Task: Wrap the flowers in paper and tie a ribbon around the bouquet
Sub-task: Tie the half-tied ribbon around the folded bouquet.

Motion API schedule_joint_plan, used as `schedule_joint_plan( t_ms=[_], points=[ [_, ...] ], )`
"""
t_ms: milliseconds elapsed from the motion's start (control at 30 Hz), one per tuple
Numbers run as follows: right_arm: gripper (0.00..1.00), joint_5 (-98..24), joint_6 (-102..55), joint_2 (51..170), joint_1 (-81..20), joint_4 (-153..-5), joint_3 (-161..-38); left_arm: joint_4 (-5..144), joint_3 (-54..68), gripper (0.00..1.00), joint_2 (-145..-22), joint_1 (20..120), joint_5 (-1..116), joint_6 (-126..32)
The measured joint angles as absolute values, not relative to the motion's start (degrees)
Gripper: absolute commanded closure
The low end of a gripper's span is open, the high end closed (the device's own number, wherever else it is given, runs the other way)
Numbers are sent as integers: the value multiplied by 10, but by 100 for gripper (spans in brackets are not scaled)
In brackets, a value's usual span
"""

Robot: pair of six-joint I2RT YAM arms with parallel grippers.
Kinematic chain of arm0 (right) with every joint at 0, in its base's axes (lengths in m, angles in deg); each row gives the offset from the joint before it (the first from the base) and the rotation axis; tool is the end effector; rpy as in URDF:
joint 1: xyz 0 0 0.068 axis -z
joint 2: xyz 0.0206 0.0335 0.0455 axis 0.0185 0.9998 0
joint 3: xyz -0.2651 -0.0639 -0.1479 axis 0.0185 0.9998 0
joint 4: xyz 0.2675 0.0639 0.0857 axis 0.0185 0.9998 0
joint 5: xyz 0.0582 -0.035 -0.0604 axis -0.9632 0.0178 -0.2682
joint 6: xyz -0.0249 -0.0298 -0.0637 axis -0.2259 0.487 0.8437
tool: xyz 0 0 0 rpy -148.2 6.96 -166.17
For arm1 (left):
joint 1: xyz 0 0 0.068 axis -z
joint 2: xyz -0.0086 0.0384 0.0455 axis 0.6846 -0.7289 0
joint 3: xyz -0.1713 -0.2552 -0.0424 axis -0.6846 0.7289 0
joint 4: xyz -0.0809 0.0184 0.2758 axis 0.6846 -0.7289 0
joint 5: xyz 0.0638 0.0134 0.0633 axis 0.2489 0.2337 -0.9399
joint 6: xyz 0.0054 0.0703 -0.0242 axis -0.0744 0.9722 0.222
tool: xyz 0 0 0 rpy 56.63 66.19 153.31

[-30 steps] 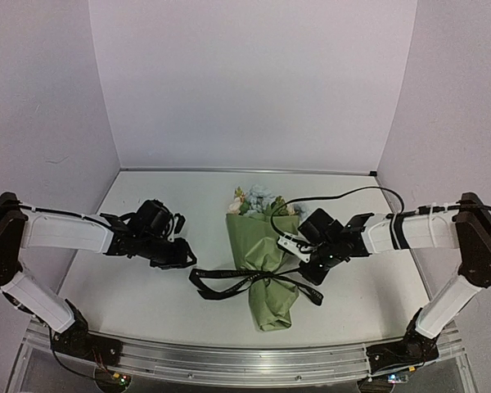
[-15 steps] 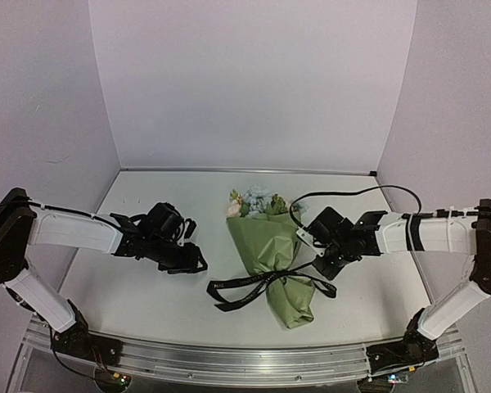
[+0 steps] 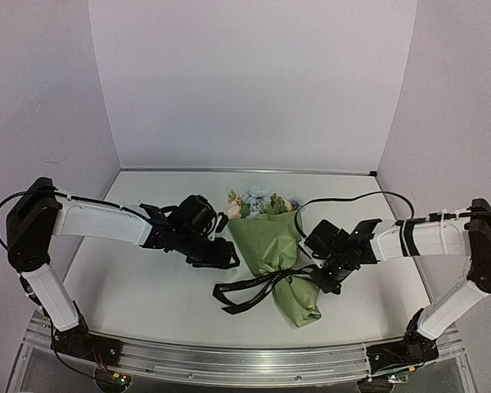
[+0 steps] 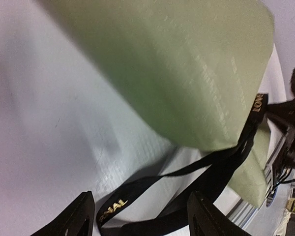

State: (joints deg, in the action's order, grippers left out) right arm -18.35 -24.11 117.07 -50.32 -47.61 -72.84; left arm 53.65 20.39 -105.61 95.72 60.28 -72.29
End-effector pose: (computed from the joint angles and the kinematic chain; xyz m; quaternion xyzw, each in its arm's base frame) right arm 0.2063 0.2220 0.1632 -0.3386 0.9221 -0.0022 0.1871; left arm 0.2297 -0.3188 0.1816 0.1604 0.9291 -0.2890 0.1658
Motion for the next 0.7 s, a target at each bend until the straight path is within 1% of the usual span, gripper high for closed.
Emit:
schedule_joint_plan(
  t_ms=[167,467,667,700],
  points=[
    [100,-214,-298,1204,-547,-502,-722,542,125,29,-1103,961,604,-705],
    [100,-243,-388,1215,-588,-577,-719,514,112,30,-1116,983,598,-697],
    [100,-243,-408,1218,-589,-596,-722,483,111,40,-1116,992,580,-696],
    [100,-243,-409,1218,-589,-596,-724,477,110,41,-1116,993,576,-696]
  ],
)
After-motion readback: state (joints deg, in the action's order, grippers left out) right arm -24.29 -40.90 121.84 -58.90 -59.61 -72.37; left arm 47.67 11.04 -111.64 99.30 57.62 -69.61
